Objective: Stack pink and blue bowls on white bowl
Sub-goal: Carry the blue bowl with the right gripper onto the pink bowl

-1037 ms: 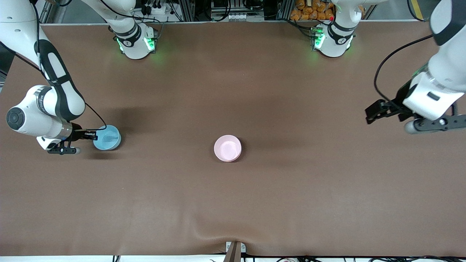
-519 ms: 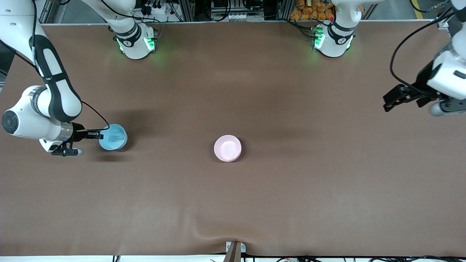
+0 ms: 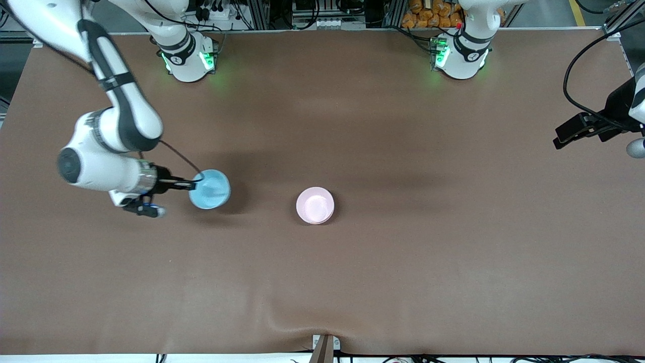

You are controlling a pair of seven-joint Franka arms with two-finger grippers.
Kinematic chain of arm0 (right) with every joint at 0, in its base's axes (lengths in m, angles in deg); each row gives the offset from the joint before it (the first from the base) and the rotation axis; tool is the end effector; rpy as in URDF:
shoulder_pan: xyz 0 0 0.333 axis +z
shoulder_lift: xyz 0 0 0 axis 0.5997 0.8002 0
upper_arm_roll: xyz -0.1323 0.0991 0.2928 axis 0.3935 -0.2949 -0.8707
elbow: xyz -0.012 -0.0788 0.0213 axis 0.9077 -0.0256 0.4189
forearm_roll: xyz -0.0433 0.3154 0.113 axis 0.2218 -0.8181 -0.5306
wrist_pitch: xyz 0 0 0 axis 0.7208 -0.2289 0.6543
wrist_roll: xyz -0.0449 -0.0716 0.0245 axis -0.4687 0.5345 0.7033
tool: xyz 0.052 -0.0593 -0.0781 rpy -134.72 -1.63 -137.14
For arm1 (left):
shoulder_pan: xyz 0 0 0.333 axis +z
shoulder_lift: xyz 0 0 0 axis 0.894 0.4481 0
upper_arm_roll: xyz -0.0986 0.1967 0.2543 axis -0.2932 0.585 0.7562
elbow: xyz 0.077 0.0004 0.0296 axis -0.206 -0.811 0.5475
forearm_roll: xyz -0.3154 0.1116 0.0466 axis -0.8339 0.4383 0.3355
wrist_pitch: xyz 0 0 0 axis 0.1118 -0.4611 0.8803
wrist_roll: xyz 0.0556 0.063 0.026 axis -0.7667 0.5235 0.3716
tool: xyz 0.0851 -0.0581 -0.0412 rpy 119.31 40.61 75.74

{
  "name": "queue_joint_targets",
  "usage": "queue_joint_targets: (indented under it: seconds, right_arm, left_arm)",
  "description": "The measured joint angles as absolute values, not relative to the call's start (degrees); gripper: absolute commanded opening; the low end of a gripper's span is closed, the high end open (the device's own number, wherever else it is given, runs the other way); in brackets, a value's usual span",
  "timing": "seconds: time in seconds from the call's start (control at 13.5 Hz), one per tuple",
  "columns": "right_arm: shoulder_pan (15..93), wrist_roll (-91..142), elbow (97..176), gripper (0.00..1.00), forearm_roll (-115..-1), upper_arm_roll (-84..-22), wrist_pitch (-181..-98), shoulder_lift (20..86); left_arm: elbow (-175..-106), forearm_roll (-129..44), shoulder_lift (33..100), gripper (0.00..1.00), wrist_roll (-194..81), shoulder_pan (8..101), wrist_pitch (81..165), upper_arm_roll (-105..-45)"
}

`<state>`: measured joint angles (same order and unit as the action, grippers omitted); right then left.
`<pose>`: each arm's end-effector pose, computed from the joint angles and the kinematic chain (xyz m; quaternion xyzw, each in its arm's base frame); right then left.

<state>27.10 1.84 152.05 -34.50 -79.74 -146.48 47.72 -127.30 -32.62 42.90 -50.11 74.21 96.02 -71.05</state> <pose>0.5380 0.1092 0.3545 -0.9757 0.1376 0.1157 0.1256 0.5085 -0.0257 0.6497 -0.9965 -0.0832 -0.0110 0.0027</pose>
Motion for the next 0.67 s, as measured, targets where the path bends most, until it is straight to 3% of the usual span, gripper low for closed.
queue_joint_targets:
  seconds: [0.67]
  right_arm:
    - [47.74,-33.69,148.37,0.0,-35.35,-79.93,-161.09,51.86]
  left_arm:
    - [-127.46,-32.71,42.35,1.0,-50.11,74.21,96.03,-71.12]
